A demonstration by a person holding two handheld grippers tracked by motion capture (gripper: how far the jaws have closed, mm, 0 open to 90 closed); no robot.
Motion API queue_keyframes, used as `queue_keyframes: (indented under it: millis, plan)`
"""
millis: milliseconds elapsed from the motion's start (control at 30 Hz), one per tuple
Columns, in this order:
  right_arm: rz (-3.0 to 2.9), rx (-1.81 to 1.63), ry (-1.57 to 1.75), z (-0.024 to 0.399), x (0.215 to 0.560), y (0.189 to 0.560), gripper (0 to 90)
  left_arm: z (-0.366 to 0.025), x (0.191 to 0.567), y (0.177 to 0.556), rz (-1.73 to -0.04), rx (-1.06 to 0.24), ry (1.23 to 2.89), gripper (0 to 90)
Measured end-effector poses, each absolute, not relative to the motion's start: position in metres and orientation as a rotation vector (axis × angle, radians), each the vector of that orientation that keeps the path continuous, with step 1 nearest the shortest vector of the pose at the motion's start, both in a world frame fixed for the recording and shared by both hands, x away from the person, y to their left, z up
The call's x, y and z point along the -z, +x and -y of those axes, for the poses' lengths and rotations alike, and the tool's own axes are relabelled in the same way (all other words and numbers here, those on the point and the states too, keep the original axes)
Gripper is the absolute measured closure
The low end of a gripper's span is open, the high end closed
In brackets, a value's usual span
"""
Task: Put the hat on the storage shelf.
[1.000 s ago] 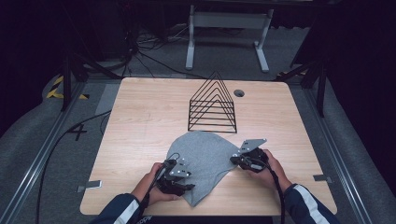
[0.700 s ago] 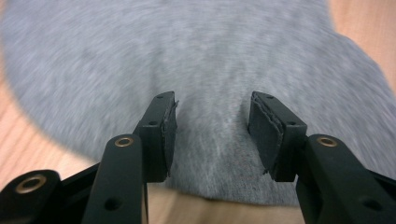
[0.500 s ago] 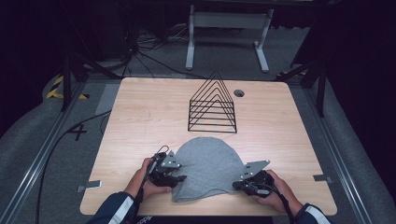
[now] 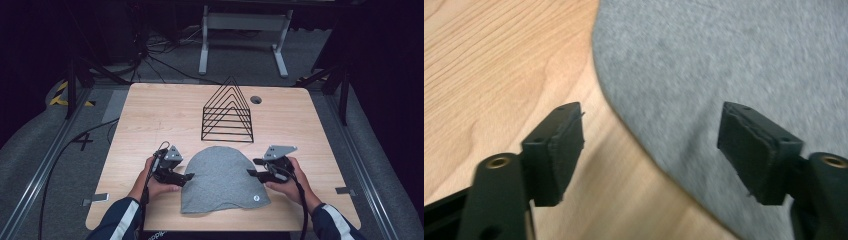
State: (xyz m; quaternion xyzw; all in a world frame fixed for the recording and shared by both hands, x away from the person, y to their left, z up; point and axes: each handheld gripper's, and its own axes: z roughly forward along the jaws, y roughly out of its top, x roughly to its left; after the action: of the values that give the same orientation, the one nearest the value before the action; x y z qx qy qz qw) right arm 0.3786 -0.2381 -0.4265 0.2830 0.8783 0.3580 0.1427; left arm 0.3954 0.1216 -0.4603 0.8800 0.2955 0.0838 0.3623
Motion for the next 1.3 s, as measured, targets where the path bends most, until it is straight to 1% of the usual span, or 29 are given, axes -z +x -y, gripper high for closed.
queue_keyframes:
  millis: [100, 133, 167, 233, 367, 433, 467, 533, 600, 667, 700, 867, 933, 1067, 1300]
  plan:
    - [-2.575, -0.974, 0.891, 0.228, 0.438, 0.408, 39.8, -0.115, 0.466, 0.408, -0.780, -0.223, 2.275, 23.9]
    - [-2.583, -0.965, 0.888, 0.224, 0.441, 0.414, 39.5, -0.113, 0.468, 0.412, -0.784, -0.224, 2.296, 23.6]
    - [-2.589, -0.964, 0.891, 0.220, 0.444, 0.418, 38.6, -0.112, 0.469, 0.414, -0.780, -0.227, 2.293, 21.1]
    - [-2.591, -0.953, 0.895, 0.213, 0.448, 0.425, 33.9, -0.110, 0.468, 0.417, -0.777, -0.225, 2.296, 20.1]
    - [-2.595, -0.901, 0.909, 0.204, 0.455, 0.431, 30.0, -0.106, 0.469, 0.415, -0.769, -0.247, 2.305, 17.4]
    - [-2.599, -0.908, 0.920, 0.205, 0.455, 0.431, 31.4, -0.104, 0.469, 0.414, -0.771, -0.247, 2.315, 16.5]
    - [-2.599, -0.915, 0.918, 0.205, 0.455, 0.430, 33.4, -0.104, 0.468, 0.414, -0.771, -0.238, 2.327, 16.3]
    - [-2.600, -0.943, 0.888, 0.206, 0.456, 0.429, 41.7, -0.101, 0.467, 0.413, -0.764, -0.240, 2.339, 16.3]
    - [-2.610, -0.937, 0.890, 0.204, 0.454, 0.427, 47.7, -0.098, 0.465, 0.412, -0.759, -0.233, 2.365, 16.5]
    - [-2.625, -0.910, 0.897, 0.201, 0.452, 0.426, 54.6, -0.095, 0.464, 0.411, -0.764, -0.235, 2.367, 18.4]
    - [-2.630, -0.903, 0.897, 0.200, 0.451, 0.425, 58.6, -0.094, 0.463, 0.410, -0.750, -0.225, 2.370, 21.7]
    - [-2.653, -0.909, 0.902, 0.203, 0.450, 0.414, 70.9, -0.090, 0.461, 0.404, -0.722, -0.208, 2.375, 38.2]
    - [-2.670, -0.919, 0.900, 0.205, 0.450, 0.410, 76.7, -0.089, 0.460, 0.403, -0.720, -0.202, 2.381, 40.3]
    - [-2.695, -0.925, 0.858, 0.207, 0.450, 0.400, 83.3, -0.087, 0.460, 0.402, -0.711, -0.200, 2.377, 45.2]
    - [-2.702, -0.954, 0.855, 0.214, 0.450, 0.394, 84.4, -0.086, 0.459, 0.400, -0.703, -0.191, 2.377, 50.4]
